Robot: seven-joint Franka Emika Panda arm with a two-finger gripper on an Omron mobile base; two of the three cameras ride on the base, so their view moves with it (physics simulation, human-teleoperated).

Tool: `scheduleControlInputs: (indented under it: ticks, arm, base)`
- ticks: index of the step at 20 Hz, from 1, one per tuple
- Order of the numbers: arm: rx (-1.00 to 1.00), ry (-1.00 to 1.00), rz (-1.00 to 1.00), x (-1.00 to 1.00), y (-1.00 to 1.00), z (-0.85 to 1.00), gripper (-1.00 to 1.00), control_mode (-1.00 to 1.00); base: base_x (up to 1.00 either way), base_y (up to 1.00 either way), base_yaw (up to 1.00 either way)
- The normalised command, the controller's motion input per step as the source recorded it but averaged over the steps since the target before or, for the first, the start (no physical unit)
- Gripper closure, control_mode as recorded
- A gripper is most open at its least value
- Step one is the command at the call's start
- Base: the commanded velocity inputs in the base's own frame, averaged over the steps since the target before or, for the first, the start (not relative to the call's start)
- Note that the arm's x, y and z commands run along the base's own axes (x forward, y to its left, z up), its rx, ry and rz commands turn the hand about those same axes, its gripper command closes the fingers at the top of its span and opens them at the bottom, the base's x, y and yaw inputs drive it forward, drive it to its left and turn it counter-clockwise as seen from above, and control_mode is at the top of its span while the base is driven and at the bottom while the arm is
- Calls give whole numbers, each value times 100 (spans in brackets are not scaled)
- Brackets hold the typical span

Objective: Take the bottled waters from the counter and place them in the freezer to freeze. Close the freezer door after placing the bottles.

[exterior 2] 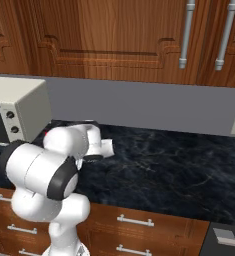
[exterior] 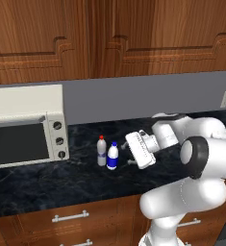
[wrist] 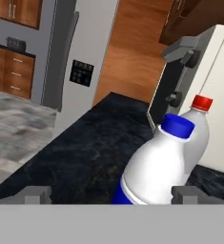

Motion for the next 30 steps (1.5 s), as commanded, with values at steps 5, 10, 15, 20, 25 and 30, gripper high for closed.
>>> scheduleControlInputs:
  ticks: [5, 10, 15, 20, 25, 30]
  arm:
    - [14, 3, 0, 14, 1, 0, -100, -100]
    - [6, 3, 0, 3, 19, 0, -100, -100]
    - [0, 3, 0, 9, 23, -2, -100, -100]
    - [0, 1, 0, 8, 0, 0, -100, -100]
    - [0, 6, 0, 3, 5, 0, -100, -100]
    - [0, 6, 0, 7, 7, -4, -100, -100]
  base:
    - [0, 0, 0]
    - [0, 0, 0]
    - [0, 0, 0]
    - [0, 0, 0]
    - [0, 0, 0]
    - [0, 0, 0]
